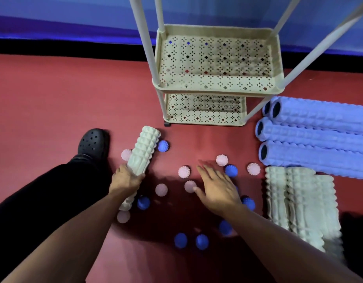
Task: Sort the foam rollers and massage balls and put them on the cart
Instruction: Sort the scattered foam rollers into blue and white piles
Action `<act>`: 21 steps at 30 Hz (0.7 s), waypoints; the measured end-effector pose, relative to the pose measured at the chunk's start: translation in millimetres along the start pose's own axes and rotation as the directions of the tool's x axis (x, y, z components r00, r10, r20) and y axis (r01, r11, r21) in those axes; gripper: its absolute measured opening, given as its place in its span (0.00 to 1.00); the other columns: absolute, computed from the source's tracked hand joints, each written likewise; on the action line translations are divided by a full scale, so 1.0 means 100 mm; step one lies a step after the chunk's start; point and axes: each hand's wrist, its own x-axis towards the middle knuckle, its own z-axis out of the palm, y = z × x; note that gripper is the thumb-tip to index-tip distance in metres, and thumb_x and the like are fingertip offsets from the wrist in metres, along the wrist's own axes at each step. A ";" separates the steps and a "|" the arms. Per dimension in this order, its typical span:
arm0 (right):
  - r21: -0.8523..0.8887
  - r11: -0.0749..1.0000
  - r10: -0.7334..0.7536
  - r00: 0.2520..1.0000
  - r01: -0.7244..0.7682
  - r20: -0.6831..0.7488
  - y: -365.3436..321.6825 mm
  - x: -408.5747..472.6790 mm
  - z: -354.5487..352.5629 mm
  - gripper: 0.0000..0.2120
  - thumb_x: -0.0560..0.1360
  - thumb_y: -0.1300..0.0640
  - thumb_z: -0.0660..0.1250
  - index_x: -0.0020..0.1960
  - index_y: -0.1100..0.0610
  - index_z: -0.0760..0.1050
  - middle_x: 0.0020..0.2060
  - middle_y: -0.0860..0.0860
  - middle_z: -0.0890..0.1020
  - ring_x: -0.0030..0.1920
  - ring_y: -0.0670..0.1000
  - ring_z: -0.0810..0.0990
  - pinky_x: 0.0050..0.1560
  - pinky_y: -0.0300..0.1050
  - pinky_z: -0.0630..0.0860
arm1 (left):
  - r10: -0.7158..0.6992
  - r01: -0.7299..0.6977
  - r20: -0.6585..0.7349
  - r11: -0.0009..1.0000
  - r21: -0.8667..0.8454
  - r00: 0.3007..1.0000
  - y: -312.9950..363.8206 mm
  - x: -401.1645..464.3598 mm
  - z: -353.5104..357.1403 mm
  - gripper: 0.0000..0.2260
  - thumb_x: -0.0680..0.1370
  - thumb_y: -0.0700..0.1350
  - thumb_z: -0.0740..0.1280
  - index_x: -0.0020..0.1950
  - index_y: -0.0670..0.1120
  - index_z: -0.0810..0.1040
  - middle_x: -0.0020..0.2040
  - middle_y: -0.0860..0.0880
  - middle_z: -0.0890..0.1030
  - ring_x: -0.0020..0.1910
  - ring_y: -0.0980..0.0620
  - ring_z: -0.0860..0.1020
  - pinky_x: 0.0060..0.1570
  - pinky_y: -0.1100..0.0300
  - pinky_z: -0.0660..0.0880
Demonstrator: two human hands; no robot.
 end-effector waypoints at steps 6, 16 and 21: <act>0.056 0.997 0.049 0.996 -0.045 -0.076 -0.16 -0.24 -0.38 0.33 0.81 0.38 0.56 0.81 0.49 0.52 0.80 0.48 0.59 0.78 0.52 0.60 0.77 0.50 0.57 | 0.174 -0.089 0.118 0.852 -0.516 0.978 0.33 -0.58 -0.29 0.17 0.75 0.48 0.76 0.56 0.43 0.73 0.35 0.45 0.85 0.30 0.49 0.83 0.30 0.57 0.80; 0.801 0.565 0.422 0.903 -0.197 -0.076 0.01 -1.12 -1.22 0.33 0.78 0.40 0.66 0.78 0.51 0.61 0.72 0.52 0.74 0.70 0.51 0.73 0.68 0.43 0.67 | 0.514 -0.102 0.185 0.480 -0.871 0.838 1.45 -2.29 -0.40 0.13 0.80 0.43 0.70 0.52 0.31 0.78 0.41 0.34 0.82 0.35 0.40 0.81 0.35 0.51 0.81; 0.891 0.434 0.436 0.896 -0.131 -0.081 0.18 -1.64 -1.53 0.28 0.80 0.44 0.66 0.74 0.56 0.67 0.65 0.51 0.78 0.64 0.50 0.77 0.69 0.50 0.70 | 0.599 -0.260 0.101 0.485 -0.835 0.795 1.77 -3.00 -0.24 0.09 0.80 0.46 0.70 0.50 0.40 0.83 0.39 0.46 0.87 0.34 0.52 0.85 0.33 0.64 0.78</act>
